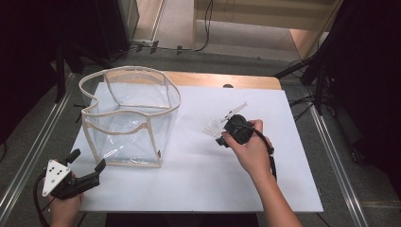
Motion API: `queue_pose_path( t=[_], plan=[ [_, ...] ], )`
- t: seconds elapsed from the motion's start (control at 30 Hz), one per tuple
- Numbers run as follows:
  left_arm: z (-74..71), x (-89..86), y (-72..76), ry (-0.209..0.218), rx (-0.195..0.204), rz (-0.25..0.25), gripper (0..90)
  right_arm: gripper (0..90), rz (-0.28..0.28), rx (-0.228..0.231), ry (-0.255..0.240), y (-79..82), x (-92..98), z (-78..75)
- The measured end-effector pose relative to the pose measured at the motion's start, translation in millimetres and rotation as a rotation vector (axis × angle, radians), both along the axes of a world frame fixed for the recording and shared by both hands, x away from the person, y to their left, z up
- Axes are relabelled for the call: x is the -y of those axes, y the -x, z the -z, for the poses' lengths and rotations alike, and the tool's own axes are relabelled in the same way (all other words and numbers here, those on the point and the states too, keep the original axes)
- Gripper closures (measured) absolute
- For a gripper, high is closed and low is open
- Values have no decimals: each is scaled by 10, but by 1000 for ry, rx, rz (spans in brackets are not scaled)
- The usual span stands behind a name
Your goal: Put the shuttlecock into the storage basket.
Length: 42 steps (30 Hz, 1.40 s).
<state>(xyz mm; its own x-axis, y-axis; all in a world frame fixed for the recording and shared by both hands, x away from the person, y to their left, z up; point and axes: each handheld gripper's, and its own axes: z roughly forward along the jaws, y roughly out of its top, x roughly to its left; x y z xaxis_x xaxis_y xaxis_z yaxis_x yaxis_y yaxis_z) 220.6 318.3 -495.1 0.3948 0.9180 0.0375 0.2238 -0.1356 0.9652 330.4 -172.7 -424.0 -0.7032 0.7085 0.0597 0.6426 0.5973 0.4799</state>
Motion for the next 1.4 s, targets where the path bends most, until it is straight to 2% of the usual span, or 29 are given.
queue_pose_path(
  t=[0.6, 1.4],
  plan=[
    [0, 0, 2, 2, 1, 0, 91, 629, -8, 14, -33, -35, -9, -175],
    [0, -6, 4, 8, 3, -5, 90, 629, -12, 29, -42, -69, -17, -397]
  ],
)
